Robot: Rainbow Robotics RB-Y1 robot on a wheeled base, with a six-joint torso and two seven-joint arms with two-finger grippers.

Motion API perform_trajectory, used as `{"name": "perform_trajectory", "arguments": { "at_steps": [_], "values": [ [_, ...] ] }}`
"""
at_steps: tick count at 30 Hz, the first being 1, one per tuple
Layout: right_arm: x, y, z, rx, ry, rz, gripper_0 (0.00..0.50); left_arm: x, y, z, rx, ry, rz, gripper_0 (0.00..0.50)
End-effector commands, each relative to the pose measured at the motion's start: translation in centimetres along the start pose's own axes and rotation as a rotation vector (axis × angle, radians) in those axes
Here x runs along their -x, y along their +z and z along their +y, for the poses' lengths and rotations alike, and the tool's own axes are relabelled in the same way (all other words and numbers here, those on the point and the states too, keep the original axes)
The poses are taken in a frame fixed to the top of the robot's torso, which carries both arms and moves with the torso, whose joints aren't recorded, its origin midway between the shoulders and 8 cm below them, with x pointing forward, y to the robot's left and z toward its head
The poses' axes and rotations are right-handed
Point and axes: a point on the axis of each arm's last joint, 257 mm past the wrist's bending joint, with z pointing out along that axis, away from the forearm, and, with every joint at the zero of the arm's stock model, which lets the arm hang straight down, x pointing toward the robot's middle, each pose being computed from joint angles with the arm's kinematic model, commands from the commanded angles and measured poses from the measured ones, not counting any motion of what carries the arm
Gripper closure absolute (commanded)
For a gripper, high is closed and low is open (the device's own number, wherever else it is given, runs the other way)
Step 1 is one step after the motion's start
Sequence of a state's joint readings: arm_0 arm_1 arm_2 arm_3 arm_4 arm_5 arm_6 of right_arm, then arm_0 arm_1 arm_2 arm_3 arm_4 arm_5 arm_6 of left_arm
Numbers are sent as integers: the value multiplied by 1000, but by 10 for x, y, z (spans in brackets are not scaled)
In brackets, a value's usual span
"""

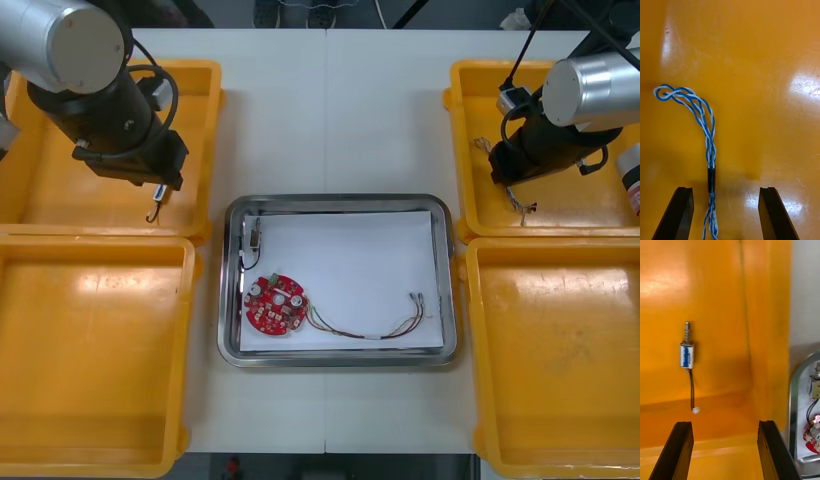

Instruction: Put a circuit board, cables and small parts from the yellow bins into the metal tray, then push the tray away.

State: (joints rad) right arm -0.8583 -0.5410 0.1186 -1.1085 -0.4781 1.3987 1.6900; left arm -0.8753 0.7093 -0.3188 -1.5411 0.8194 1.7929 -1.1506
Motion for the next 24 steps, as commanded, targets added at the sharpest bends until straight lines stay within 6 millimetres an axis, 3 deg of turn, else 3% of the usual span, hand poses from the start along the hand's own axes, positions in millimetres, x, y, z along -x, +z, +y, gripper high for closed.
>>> {"name": "perform_trajectory", "arguments": {
  "at_steps": [1, 17, 18, 19, 24],
  "values": [
    [-4, 7, 10, 9, 37, 3, 0, 31, -27, 20, 2, 160, -54, 0],
    [-17, 18, 11, 20, 65, 12, 0, 55, 10, 39, -32, 141, -108, 0],
    [-18, 18, 11, 20, 67, 15, 328, 54, 13, 39, -35, 134, -106, 0],
    [-18, 18, 11, 20, 70, 15, 500, 55, 17, 39, -37, 133, -106, 0],
    [-20, 19, 11, 22, 81, 18, 500, 55, 32, 39, -20, 138, -108, 0]
  ]
}}
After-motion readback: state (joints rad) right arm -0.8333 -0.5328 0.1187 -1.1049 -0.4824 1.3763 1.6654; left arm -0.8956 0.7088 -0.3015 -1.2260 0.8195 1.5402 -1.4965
